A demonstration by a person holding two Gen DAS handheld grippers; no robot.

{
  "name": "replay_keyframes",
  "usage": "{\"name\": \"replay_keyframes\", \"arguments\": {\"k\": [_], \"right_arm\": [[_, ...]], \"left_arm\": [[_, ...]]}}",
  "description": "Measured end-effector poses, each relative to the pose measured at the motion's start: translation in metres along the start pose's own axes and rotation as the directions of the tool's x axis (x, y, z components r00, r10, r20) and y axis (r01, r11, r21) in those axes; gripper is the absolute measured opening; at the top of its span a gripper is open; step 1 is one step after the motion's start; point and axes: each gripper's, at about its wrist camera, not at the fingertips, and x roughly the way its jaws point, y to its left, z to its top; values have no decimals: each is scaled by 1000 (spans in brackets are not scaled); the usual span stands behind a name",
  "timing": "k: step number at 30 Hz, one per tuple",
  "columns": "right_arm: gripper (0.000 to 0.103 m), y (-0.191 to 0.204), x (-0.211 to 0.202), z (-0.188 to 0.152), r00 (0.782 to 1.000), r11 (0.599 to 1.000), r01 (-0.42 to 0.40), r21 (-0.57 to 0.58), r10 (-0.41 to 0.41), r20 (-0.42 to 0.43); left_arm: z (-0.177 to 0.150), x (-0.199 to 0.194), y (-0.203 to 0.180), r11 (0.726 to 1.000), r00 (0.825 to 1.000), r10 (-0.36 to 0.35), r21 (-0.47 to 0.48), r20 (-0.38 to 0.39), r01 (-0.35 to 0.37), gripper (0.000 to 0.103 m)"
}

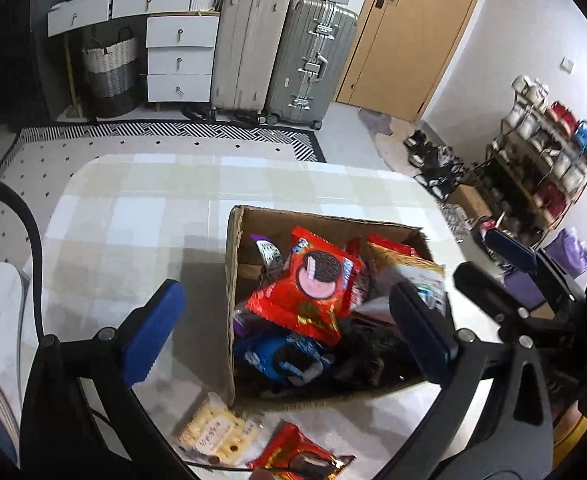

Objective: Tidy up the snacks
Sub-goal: 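Open both tools to release the snacks into the SF box, then withdraw both tools from the box toward the remaining snacks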

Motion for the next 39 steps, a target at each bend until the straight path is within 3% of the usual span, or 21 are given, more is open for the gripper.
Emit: {"name": "replay_keyframes", "arguments": {"k": [4,7,16,26,31,37,39], "right_arm": [[86,-3,-35,-2,998,998,-29,59,26,52],[99,1,-68,-8,995,997,-30,74,22,100],[102,35,-170,-36,975,997,-62,50,50,218],[102,76,-237,-105,956,993,-94,75,69,284],[102,92,-230,-154,961,987,-122,103,92,262],[102,112,-205,-198,964,989,-115,90,90,249],[102,115,-194,-205,969,992,-110,60,93,229]], "left_arm": [[-9,-33,4,999,999,-19,-26,46,20,102],[-21,-65,1,999,996,-33,-26,81,35,102],[-71,-174,-7,1000,983,19,-7,182,-18,102],[-161,-262,-2,994,953,90,-80,290,-69,102],[-221,-268,-3,988,924,152,-64,350,-138,102],[-264,-229,10,985,934,168,-96,316,-144,102],[-274,-214,18,976,918,218,-96,331,-198,102]]}}
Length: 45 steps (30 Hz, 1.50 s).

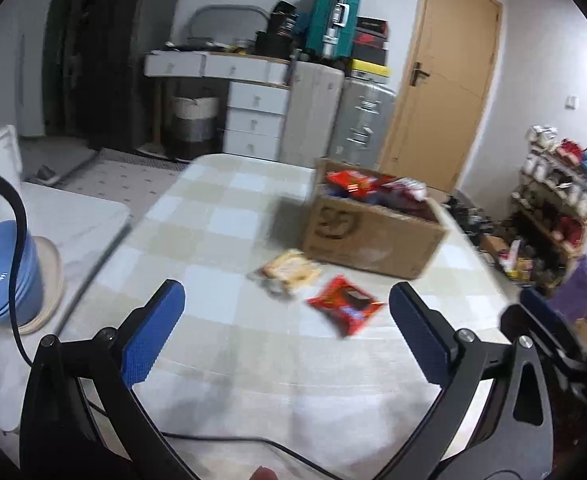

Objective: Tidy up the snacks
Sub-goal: 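Withdraw both tools from the box toward the remaining snacks, then grasp the second red Oreo pack with the right tool while the left tool grasps the cracker pack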

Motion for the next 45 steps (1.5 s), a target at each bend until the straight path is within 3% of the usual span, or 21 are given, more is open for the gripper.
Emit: {"name": "replay_keyframes", "arguments": {"k": [2,4,7,13,22,25,29,35,37,39,40,45], "right_arm": [[102,-1,13,-7,999,1000,-5,-9,5,-48],[102,-4,23,-10,997,1000,-7,10,8,-72],[102,-10,36,-11,994,999,-18,37,22,-108],[102,-17,53,-15,985,997,-16,73,28,-170],[102,-11,97,-5,967,1000,-13,4,14,-255],[102,-1,120,-1,958,995,27,-96,-53,-282],[102,6,159,-6,932,984,24,-179,-87,-352],[101,5,211,-20,872,968,-4,-249,-119,-475],[97,6,224,-26,855,959,-2,-282,-145,-498],[71,7,236,-29,838,951,-16,-307,-155,-524],[71,7,239,-28,837,955,-37,-294,-131,-532],[48,5,243,-28,826,964,-65,-258,-93,-556]], "left_arm": [[-6,14,4,999,999,29,22,-16,-29,102],[-4,28,10,1000,999,8,0,-54,-8,102],[5,36,16,1000,1000,11,-25,-27,-12,102],[14,56,16,999,998,-6,-49,-58,3,102],[21,83,19,998,995,2,-59,-99,-8,102],[26,111,24,997,988,1,-72,-153,-12,102],[36,144,35,995,979,-19,-98,-204,-1,102],[51,170,79,962,979,-51,-274,-199,-6,102],[49,179,80,966,974,-47,-257,-220,-12,102],[46,191,76,975,969,-34,-220,-243,-21,102],[44,198,74,978,966,-31,-206,-256,-23,102],[38,224,58,991,947,-60,-135,-315,17,102]]}}
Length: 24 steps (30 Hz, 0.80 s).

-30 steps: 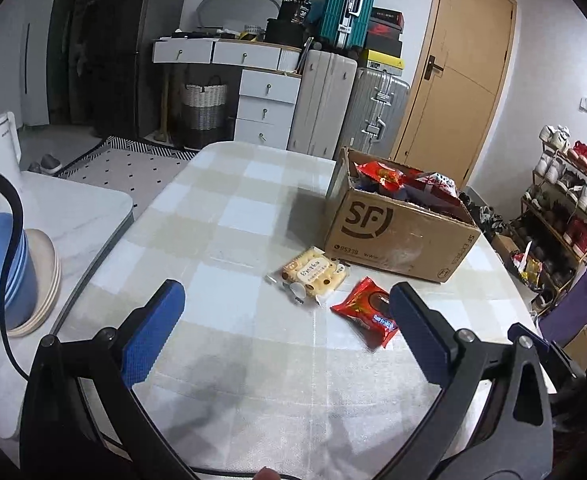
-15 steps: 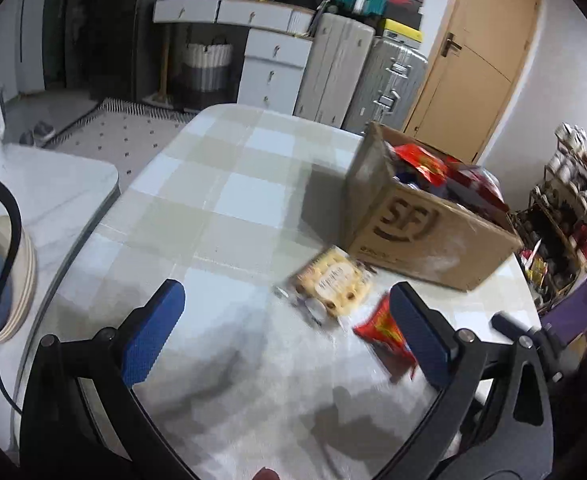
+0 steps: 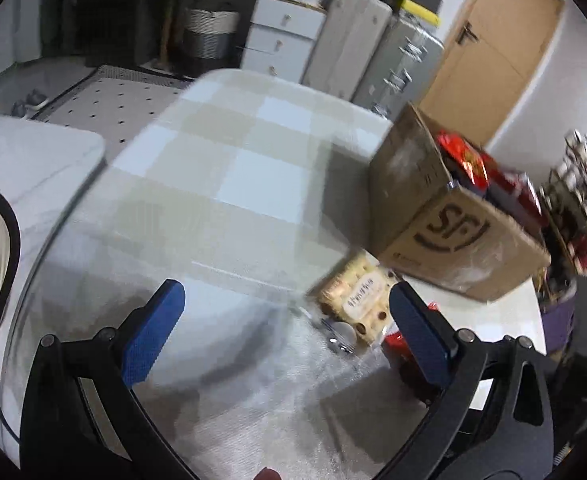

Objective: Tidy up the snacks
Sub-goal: 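Grasp the second red Oreo pack with the right tool while the left tool grasps the cracker pack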

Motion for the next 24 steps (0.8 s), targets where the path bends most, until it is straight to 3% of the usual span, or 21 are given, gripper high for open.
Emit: {"name": "replay_keyframes", "arguments": {"k": [6,10,13,16,22,24], "right_arm": [[45,-5,-8,-10,999,999,-38,2,38,-4],[45,-27,-22,-27,998,996,-59,69,61,-21],[45,-40,-35,-40,997,992,-70,109,73,-20],[45,-51,-50,-47,997,986,-82,148,83,-3],[45,-46,-70,-54,993,982,-117,149,112,46],[45,-45,-73,-58,992,981,-123,147,116,55]], "left_arm": [[2,13,-31,988,996,-61,141,-63,70,102],[3,23,-55,957,998,-1,290,-57,18,102],[0,37,-70,928,995,13,372,-103,26,102],[-2,56,-80,882,987,80,472,-137,-6,101],[9,72,-84,875,981,68,484,-183,30,100],[8,76,-85,868,976,65,495,-206,46,91]]}}
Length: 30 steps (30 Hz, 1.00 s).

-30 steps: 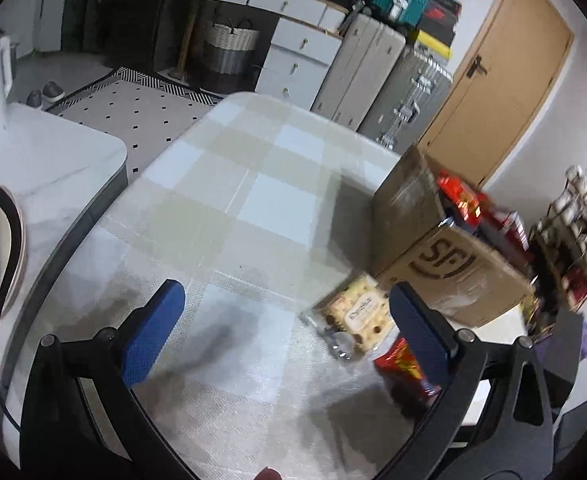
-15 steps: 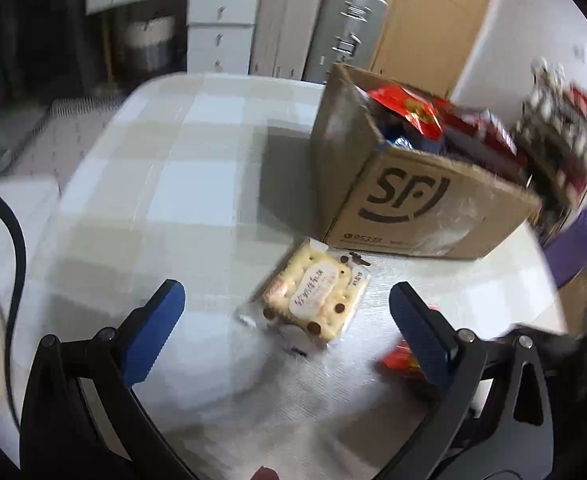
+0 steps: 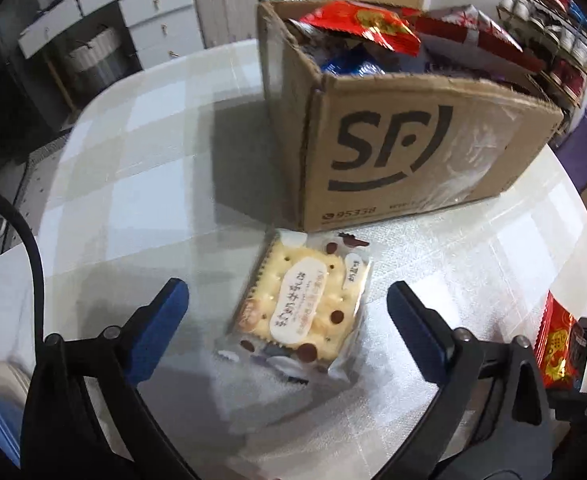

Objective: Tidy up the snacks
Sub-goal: 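Grasp the second red Oreo pack with the right tool while the left tool grasps the cracker pack, then lift and carry the Oreo pack and cracker pack over the SF box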

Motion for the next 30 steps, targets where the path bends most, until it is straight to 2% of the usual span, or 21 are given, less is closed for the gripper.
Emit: {"name": "replay_keyframes", "arguments": {"k": [1,2,3,7,12,18,25,30], "right_arm": [[45,4,-3,-3,1000,1000,-3,2,3,0],[45,3,-3,-4,1000,1000,-8,6,8,0],[45,3,-5,-8,1000,1000,-12,11,12,1],[45,-3,-12,-16,1000,1000,-17,25,17,-1],[45,-15,-8,-16,1000,998,-15,67,15,-3],[45,-16,-16,-14,999,996,-34,84,31,33],[45,-7,-41,-14,990,994,-76,85,64,128],[45,2,-69,-14,975,992,-93,86,73,211]], "left_arm": [[1,5,0,1000,1000,4,10,-19,-4,83],[1,9,0,1000,1000,0,14,-29,1,70],[1,12,0,1000,999,-8,11,-39,9,65],[-1,15,1,1000,999,-21,2,-38,21,63],[-17,6,-2,996,996,-85,-5,-41,85,61],[-45,-14,5,990,993,-121,-74,-16,120,61],[-78,-71,-1,969,976,-198,-136,87,208,61],[-80,-119,-16,959,968,-211,-162,136,231,61]]}}
